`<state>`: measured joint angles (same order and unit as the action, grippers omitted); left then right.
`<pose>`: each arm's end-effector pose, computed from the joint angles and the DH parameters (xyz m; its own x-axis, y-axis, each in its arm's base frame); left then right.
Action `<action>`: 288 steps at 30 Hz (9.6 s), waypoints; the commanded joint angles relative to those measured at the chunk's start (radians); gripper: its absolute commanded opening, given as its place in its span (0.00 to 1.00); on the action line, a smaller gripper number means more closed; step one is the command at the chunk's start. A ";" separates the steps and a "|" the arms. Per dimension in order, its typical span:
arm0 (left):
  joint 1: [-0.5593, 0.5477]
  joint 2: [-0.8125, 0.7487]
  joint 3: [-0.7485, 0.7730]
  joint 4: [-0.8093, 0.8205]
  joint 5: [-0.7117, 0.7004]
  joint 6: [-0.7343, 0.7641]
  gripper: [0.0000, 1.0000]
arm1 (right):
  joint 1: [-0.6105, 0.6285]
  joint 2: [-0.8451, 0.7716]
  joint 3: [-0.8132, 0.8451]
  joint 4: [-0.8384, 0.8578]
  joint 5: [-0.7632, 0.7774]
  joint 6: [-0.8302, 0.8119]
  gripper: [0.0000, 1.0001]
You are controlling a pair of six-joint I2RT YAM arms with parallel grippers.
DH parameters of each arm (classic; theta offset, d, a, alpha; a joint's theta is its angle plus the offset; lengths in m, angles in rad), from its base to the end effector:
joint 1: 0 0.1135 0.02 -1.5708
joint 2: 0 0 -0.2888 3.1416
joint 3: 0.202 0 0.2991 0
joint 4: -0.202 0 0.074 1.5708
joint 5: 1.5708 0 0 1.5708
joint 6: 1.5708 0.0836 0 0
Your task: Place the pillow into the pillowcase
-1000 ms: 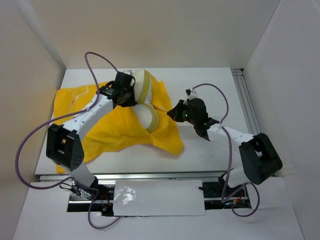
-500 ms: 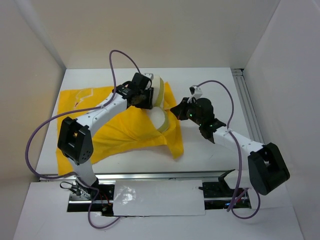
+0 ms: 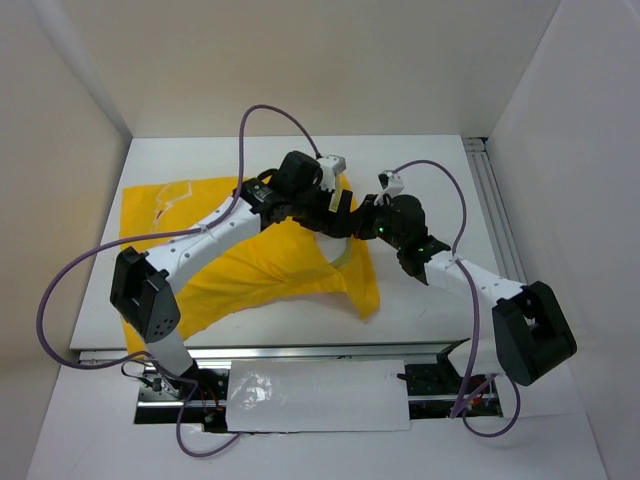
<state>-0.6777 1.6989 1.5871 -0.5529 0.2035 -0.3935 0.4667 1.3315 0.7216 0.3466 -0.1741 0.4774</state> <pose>0.3614 -0.3125 0.3307 -0.7267 0.1029 -0.6792 0.4974 0.7608 -0.4169 0.3302 0.1826 0.2347 -0.4787 0.2656 -0.8369 -0.4195 0.7682 0.4837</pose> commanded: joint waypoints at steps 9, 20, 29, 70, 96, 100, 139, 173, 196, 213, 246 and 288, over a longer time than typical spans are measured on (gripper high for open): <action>-0.049 0.030 -0.116 -0.047 -0.199 -0.076 0.80 | 0.000 -0.040 0.042 0.088 0.002 0.019 0.00; 0.013 0.237 -0.098 -0.140 -0.444 -0.196 0.00 | -0.028 -0.181 0.033 -0.038 -0.077 0.007 0.00; 0.027 0.298 -0.113 -0.204 -0.545 -0.285 0.00 | -0.092 -0.304 0.021 -0.063 -0.119 0.058 0.00; -0.075 0.605 0.728 -0.421 -0.647 -0.174 1.00 | -0.097 -0.388 -0.220 -0.371 -0.077 -0.066 0.29; -0.066 0.506 0.412 -0.197 -0.593 -0.059 0.00 | -0.059 0.095 0.153 -0.419 0.131 -0.181 0.83; -0.066 0.456 0.372 -0.174 -0.570 -0.047 0.00 | -0.049 0.155 0.141 -0.350 0.165 -0.160 0.77; -0.150 0.177 -0.317 0.182 -0.138 0.008 0.00 | -0.114 0.199 0.108 0.599 0.643 0.069 0.00; -0.118 -0.113 -0.210 0.150 -0.157 0.064 1.00 | -0.274 -0.068 0.076 0.677 -0.263 0.198 0.00; -0.013 -0.059 0.125 0.099 -0.315 0.044 1.00 | -0.224 -0.023 0.180 0.465 -0.262 0.086 0.00; -0.025 0.274 0.278 0.151 -0.378 0.099 0.69 | -0.197 0.015 0.230 0.479 -0.341 0.125 0.00; -0.214 0.110 -0.389 0.355 0.056 0.257 0.00 | -0.249 0.242 0.547 0.687 -0.192 0.230 0.00; 0.171 0.134 0.053 0.363 0.096 0.054 1.00 | -0.249 0.133 0.308 0.401 -0.354 0.182 0.00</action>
<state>-0.5003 1.7950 1.5642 -0.2245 0.3038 -0.3023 0.1986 1.4849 0.9760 0.7086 -0.5121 0.6815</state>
